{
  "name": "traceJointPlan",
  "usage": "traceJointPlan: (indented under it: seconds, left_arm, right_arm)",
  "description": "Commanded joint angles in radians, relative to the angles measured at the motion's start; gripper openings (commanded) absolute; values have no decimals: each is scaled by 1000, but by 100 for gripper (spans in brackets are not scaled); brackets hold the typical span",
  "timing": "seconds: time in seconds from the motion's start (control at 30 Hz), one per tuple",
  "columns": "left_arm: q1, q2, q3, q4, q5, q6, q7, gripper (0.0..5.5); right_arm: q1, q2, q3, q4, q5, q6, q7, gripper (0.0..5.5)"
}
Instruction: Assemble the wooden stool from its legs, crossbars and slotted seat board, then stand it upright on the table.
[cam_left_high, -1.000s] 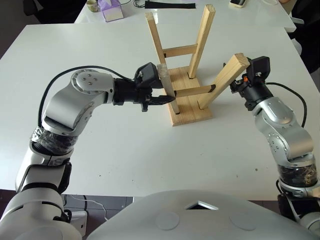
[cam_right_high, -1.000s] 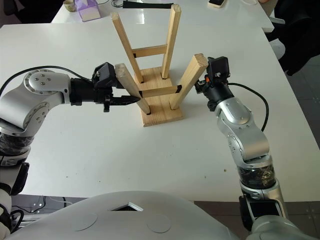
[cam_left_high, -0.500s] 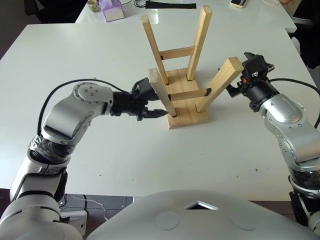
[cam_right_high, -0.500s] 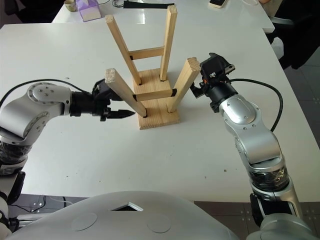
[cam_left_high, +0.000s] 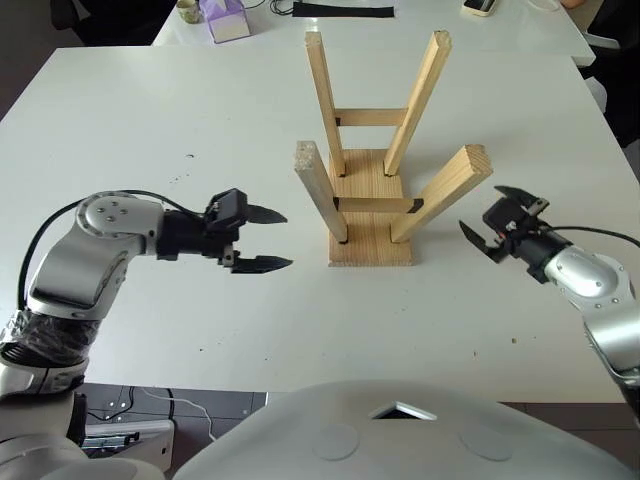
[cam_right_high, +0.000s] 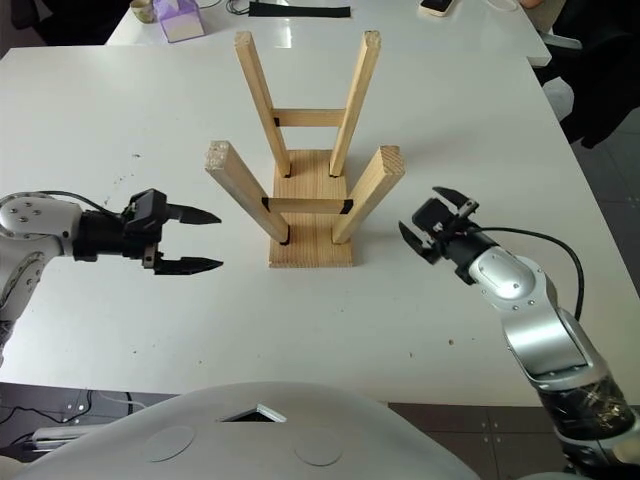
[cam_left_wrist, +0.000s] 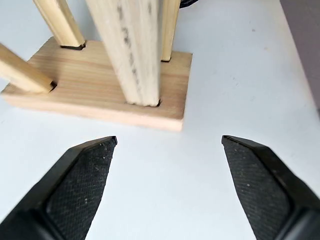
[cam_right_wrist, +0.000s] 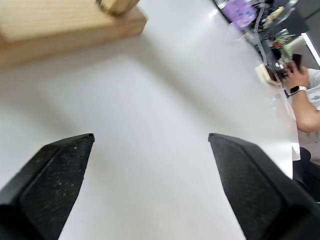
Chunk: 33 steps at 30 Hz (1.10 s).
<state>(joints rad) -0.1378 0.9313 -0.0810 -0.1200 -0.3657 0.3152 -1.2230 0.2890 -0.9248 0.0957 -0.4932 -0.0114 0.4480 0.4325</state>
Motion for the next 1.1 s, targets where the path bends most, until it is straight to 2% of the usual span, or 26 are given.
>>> traceJointPlan:
  seconds: [0.03, 0.2, 0.4, 0.57, 0.7, 0.93, 1.03, 1.1]
  left_arm:
    - [-184, -181, -23, 230, 159, -90, 265, 390]
    - [-188, -320, -91, 97, 137, -101, 274, 390]
    - [-61, -229, -180, -121, 102, -71, 100, 390]
    - [-106, -369, -257, -141, 137, 28, 216, 390]
    - [-123, -484, -329, -176, 147, 79, 290, 390]
    - [-142, -597, -372, -223, 115, 156, 351, 390]
    - [-144, -602, -365, -220, 138, 161, 383, 390]
    - [-122, -558, -339, -222, 152, 147, 382, 390]
  right_arm:
    - [132, -85, -12, -103, 65, -77, 197, 422]
    - [118, -78, 35, -144, 110, -92, 333, 422]
    - [-73, 15, 170, 42, -21, -135, 333, 422]
    - [-189, 135, 178, 235, -77, -185, 236, 422]
    - [-222, 143, 158, 396, -124, -264, 182, 422]
    - [-288, 189, 130, 550, -139, -327, 117, 422]
    - [-321, 227, 144, 613, -160, -347, 93, 422]
    - [-328, 246, 142, 643, -167, -360, 76, 422]
